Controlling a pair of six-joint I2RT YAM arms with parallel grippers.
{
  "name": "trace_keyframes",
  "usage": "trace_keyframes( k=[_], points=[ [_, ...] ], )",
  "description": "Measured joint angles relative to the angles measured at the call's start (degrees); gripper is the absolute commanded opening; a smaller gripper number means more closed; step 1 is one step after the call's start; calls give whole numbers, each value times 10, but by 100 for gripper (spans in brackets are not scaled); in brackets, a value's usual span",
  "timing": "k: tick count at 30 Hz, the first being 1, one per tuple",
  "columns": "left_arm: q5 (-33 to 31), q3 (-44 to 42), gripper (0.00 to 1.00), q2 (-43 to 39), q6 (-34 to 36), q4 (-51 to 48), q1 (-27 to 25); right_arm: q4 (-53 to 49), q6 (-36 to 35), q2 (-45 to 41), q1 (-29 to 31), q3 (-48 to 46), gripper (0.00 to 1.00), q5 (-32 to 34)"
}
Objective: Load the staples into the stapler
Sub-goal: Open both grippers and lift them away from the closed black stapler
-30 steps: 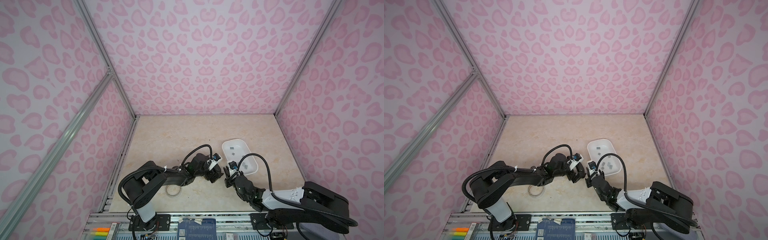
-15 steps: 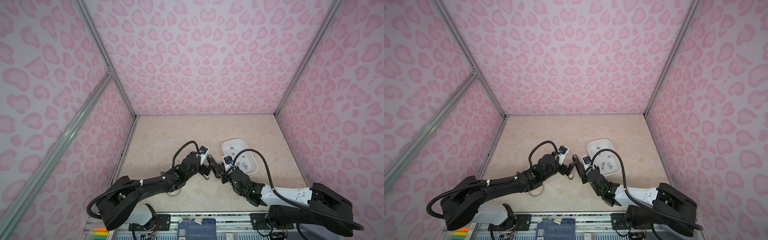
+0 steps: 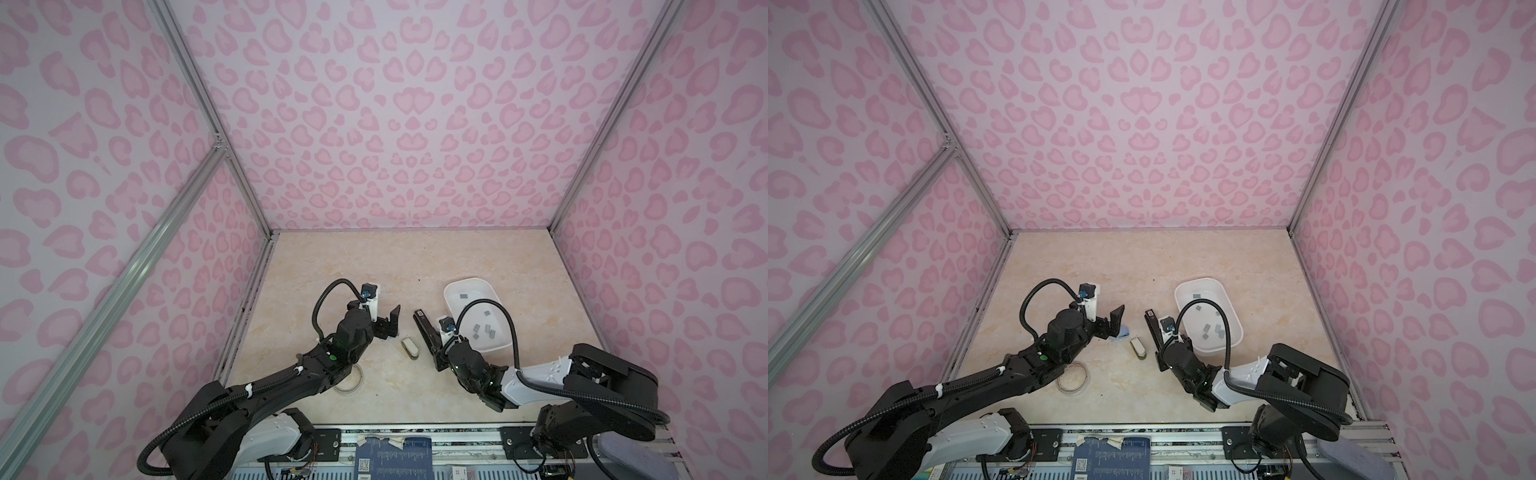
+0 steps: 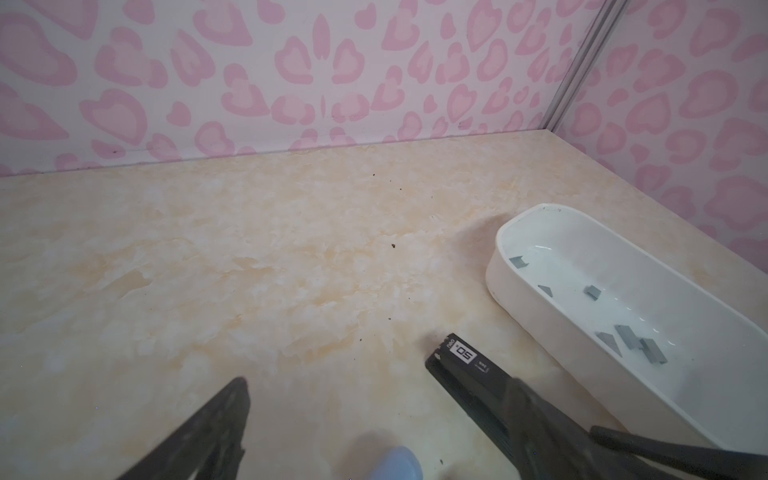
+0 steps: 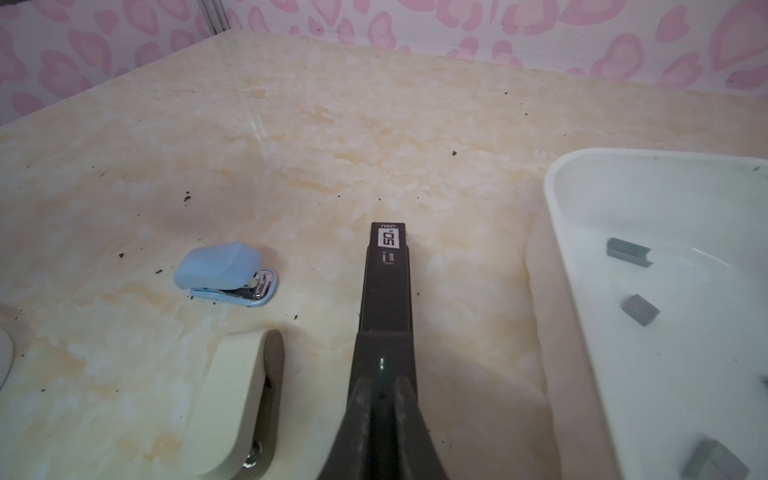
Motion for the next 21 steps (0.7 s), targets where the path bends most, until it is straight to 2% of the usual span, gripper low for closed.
trace_keyframes(
  k=[9,14,18,21],
  points=[
    [4,-6,96,-11,-8,-4,9,36,8,18,3,-4,11,7],
    [4,-10,96,-20,-8,-4,12,126,22,79,5,-20,10,20],
    [12,-11,96,-20,-8,-4,12,181,31,96,4,-33,11,25],
    [14,-11,96,-19,-11,-4,12,156,34,75,4,-30,14,24]
  ],
)
